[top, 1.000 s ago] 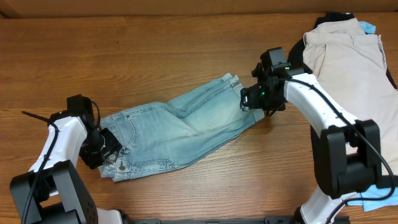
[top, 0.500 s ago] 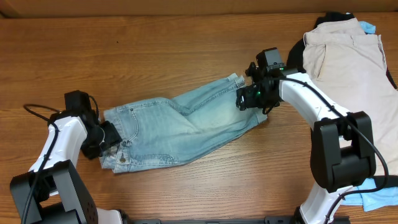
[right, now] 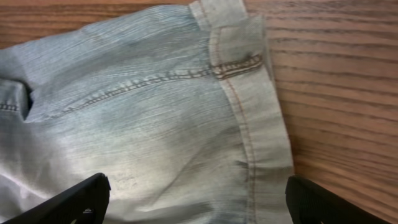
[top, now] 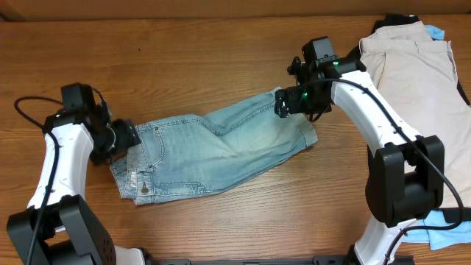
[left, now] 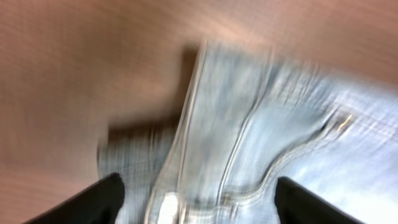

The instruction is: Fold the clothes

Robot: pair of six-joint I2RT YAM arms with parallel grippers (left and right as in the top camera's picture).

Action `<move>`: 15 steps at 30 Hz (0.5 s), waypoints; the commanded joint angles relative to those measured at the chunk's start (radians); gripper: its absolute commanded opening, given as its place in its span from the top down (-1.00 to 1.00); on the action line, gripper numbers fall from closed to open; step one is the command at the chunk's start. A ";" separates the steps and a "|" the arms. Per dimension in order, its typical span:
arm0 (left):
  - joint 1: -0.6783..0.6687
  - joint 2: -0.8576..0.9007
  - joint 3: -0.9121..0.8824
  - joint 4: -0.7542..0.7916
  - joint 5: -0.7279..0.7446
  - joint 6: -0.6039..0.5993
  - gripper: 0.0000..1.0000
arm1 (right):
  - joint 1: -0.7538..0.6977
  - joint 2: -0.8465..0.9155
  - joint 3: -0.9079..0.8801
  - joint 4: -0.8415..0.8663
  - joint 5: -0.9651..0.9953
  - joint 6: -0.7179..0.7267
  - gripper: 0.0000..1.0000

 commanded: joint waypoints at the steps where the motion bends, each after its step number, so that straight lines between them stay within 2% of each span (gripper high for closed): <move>1: 0.012 0.002 -0.012 -0.122 -0.073 -0.107 -0.82 | 0.010 -0.007 0.011 -0.012 -0.018 -0.004 -0.88; 5: 0.043 0.002 -0.076 -0.137 -0.090 -0.137 -0.86 | 0.010 -0.007 0.011 -0.025 -0.018 -0.005 -0.89; 15: 0.084 0.002 -0.229 0.088 -0.077 -0.072 -0.88 | 0.010 -0.007 0.011 -0.027 -0.018 -0.004 -0.89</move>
